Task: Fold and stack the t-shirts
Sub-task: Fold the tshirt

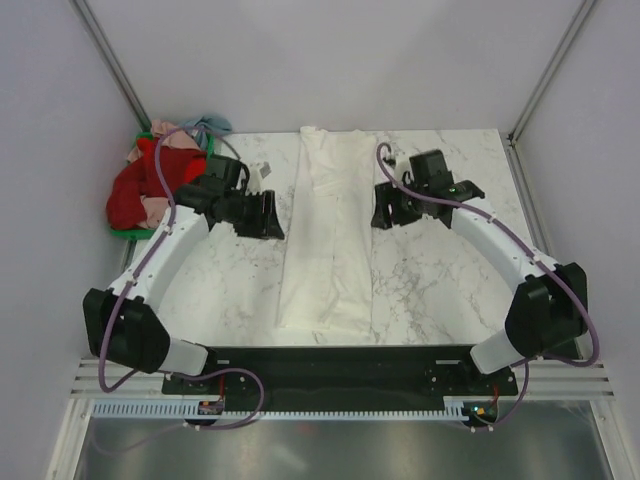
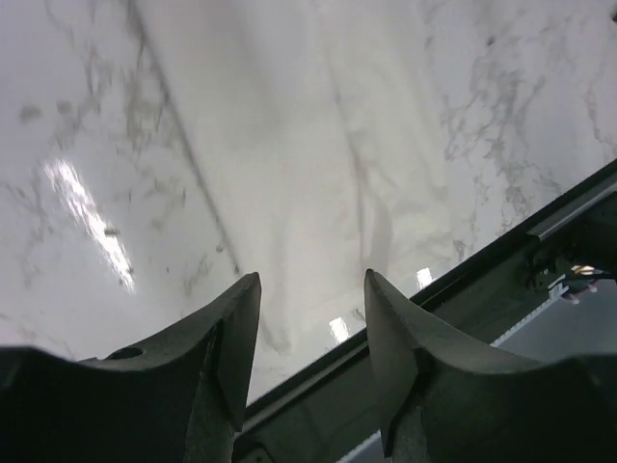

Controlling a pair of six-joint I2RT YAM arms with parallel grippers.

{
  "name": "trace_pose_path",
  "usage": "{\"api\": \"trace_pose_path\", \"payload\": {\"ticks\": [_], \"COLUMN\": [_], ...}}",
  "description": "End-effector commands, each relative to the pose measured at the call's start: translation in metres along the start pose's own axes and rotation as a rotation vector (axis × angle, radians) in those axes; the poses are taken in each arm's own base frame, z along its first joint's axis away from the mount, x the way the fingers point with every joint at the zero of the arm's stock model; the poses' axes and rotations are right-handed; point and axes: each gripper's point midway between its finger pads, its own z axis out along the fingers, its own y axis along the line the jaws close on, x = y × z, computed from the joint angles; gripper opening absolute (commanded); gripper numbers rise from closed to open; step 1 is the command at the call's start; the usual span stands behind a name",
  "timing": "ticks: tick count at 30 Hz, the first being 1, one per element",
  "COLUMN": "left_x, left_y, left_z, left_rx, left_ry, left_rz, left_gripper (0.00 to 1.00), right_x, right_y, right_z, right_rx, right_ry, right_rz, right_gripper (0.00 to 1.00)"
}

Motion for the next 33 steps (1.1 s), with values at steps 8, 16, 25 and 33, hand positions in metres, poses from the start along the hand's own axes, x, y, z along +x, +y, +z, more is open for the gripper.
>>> {"api": "trace_pose_path", "payload": {"ticks": [8, 16, 25, 33], "left_x": [0.156, 0.21, 0.229, 0.237], "left_y": [0.041, 0.045, 0.045, 0.042], "left_z": [0.049, 0.062, 0.073, 0.077], "left_rx": [0.004, -0.007, 0.01, 0.034], "left_ry": [0.322, 0.436, 0.507, 0.521], "left_rz": [-0.587, -0.687, -0.743, -0.741], "left_gripper": [0.62, 0.63, 0.58, 0.44], "right_x": [0.212, 0.265, 0.266, 0.268], "right_y": [0.058, 0.066, 0.078, 0.087], "right_z": [-0.004, -0.011, 0.013, 0.028], "right_rx": [-0.229, -0.207, -0.17, -0.121], "right_ry": [0.531, 0.64, 0.665, 0.71], "right_rz": [0.524, 0.647, 0.653, 0.614], "right_gripper": [0.68, 0.71, 0.72, 0.71]}}
